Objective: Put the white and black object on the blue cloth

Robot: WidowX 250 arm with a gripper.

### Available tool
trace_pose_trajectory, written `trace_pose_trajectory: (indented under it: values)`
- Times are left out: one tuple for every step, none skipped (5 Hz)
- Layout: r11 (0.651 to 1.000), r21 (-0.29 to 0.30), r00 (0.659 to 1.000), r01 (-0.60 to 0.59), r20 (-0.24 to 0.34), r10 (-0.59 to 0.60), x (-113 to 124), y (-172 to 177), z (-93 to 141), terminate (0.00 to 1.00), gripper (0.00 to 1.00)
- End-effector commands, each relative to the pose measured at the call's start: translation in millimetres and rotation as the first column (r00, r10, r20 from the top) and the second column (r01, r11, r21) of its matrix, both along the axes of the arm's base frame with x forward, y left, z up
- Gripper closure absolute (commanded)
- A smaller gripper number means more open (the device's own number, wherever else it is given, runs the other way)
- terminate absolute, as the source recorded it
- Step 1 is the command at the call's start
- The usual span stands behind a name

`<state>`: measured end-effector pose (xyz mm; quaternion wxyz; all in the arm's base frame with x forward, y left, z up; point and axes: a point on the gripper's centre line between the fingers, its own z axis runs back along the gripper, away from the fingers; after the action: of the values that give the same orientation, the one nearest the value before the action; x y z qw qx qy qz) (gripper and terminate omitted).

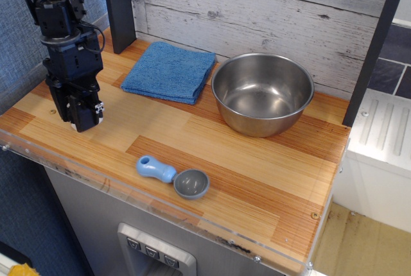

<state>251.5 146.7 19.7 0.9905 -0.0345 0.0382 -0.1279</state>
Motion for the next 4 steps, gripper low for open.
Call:
trace_pose_trajectory:
  values:
    - [0.997,-0.045,0.990,-0.056,0.130,0.061,11,13,56,0.00,1.00]
    - [0.997,-0.046,0.983,-0.060,0.171,0.067,23,9,76,0.00,1.00]
    - [0.997,-0.071,0.977,-0.037,0.208,0.051,51,-15,92,0.00,1.00]
    - [0.996,-0.083,0.974,-0.013,0.224,0.031,82,-32,96,0.00,1.00]
